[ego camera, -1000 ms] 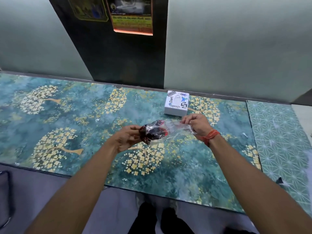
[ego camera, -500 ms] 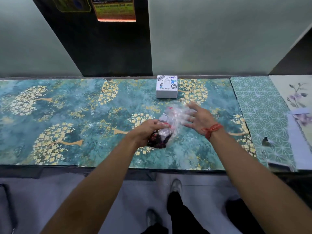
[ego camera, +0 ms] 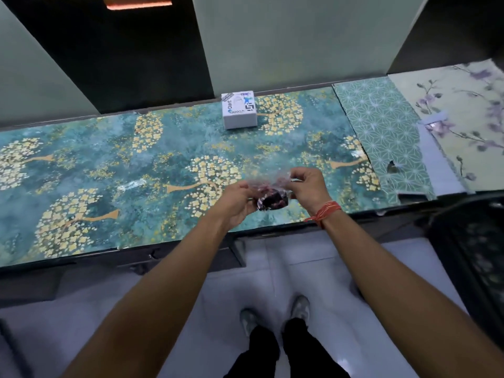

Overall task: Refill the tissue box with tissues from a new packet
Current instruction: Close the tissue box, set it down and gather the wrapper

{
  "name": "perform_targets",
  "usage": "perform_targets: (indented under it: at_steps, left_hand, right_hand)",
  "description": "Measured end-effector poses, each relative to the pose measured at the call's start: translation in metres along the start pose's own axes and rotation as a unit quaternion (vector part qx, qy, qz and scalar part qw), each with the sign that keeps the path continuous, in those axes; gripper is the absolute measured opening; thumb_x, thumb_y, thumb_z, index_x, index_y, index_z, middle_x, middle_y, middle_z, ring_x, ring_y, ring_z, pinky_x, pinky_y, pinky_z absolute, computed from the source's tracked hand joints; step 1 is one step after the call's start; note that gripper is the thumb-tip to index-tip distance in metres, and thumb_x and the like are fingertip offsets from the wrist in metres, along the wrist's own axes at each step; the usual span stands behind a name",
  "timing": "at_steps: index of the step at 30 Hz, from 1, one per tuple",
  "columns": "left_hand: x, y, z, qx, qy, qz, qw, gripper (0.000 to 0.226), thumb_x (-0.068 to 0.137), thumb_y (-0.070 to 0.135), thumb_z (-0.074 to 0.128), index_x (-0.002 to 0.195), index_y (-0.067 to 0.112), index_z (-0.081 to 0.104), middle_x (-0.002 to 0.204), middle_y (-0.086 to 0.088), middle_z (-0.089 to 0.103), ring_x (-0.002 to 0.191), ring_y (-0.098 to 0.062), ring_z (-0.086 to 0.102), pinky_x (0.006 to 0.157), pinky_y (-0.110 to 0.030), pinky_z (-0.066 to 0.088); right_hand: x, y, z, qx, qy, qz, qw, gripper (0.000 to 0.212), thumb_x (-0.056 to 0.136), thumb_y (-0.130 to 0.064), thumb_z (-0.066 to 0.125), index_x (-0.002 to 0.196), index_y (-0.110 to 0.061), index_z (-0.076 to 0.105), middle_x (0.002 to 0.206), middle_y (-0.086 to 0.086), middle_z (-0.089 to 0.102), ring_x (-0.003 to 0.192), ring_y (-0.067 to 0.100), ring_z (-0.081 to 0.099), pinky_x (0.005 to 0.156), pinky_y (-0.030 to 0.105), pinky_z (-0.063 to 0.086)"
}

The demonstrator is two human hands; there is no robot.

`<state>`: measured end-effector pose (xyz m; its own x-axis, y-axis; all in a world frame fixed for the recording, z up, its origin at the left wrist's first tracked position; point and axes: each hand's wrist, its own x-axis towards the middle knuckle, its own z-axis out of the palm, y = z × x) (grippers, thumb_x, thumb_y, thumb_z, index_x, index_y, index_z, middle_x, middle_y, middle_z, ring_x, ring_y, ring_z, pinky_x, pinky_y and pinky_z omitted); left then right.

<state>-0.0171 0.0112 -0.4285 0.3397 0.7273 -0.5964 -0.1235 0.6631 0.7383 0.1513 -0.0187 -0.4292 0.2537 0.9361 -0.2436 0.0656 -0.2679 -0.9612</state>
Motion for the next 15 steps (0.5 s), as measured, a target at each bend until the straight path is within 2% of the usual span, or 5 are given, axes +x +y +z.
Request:
perform_targets:
  at_steps: [3,5,8,12,15]
  left_hand:
    - [0.003,-0.011,0.015,-0.059,0.023,-0.03,0.998,0.022,0.097,-0.007,0.044,0.09,0.002,0.063,0.083,-0.012,0.067,0.055,-0.012,0.069,0.048,-0.018,0.056]
    - [0.001,-0.022,0.021,-0.074,0.038,-0.085,0.993,0.022,0.101,-0.001,0.042,0.09,0.001,0.062,0.089,-0.015,0.064,0.056,-0.017,0.07,0.045,-0.019,0.055]
    - [-0.005,-0.045,0.037,-0.076,0.022,-0.192,0.978,0.03,0.101,-0.002,0.037,0.086,-0.002,0.063,0.079,-0.02,0.067,0.046,-0.03,0.069,0.039,-0.019,0.052]
    - [-0.007,-0.072,0.065,-0.089,0.0,-0.233,0.968,0.047,0.102,0.0,0.037,0.067,-0.007,0.067,0.053,-0.024,0.066,0.038,-0.036,0.065,0.049,-0.019,0.055]
    - [-0.016,-0.115,0.105,-0.089,-0.03,-0.245,0.965,0.032,0.102,0.007,0.042,0.085,-0.003,0.067,0.074,-0.021,0.072,0.059,-0.033,0.072,0.04,-0.023,0.054]
  right_hand:
    - [-0.019,0.001,-0.018,0.038,-0.044,0.011,0.998,0.026,0.084,0.014,0.058,0.076,-0.008,0.07,0.082,0.009,0.076,0.063,0.013,0.068,0.054,0.025,0.058]
    - [-0.034,0.005,-0.04,0.008,-0.13,0.005,0.992,0.034,0.081,0.015,0.058,0.102,-0.008,0.069,0.115,0.025,0.068,0.088,0.019,0.066,0.075,0.028,0.059]
    - [-0.056,0.017,-0.074,-0.158,-0.247,-0.051,0.955,0.068,0.071,0.001,0.076,0.133,-0.018,0.054,0.136,0.005,0.057,0.122,0.008,0.053,0.099,0.018,0.044]
    - [-0.085,0.032,-0.085,-0.203,-0.127,-0.129,0.962,0.046,0.072,-0.007,0.081,0.116,-0.01,0.069,0.109,0.004,0.071,0.092,0.002,0.061,0.08,0.019,0.049]
    - [-0.116,0.073,-0.117,-0.166,0.011,-0.149,0.975,0.02,0.079,-0.004,0.072,0.098,-0.009,0.076,0.091,0.002,0.074,0.083,0.004,0.066,0.079,0.032,0.056]
